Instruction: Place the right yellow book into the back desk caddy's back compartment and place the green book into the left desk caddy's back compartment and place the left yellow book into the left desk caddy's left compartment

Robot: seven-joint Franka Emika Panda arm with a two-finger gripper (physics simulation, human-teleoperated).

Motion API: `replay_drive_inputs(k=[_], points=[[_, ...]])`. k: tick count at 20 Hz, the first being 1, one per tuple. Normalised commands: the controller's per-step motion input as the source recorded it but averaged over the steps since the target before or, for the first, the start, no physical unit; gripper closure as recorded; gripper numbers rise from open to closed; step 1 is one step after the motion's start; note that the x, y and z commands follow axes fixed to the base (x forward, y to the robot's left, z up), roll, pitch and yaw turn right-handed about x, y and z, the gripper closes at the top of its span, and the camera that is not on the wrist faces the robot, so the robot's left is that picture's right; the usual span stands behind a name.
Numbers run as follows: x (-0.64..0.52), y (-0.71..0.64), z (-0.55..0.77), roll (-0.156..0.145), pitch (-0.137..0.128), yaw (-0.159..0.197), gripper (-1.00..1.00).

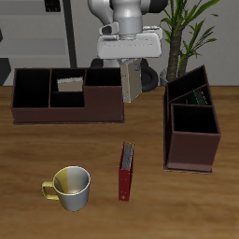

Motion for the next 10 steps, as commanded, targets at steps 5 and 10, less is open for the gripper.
replay_drive_inputs(k=[5,10], points=[[-0.56,0.51,0.46,-0.013,-0.059,0.048,1.0],[-0.47,0.54,0.23,0.073,-0.055,0.058,1.0]])
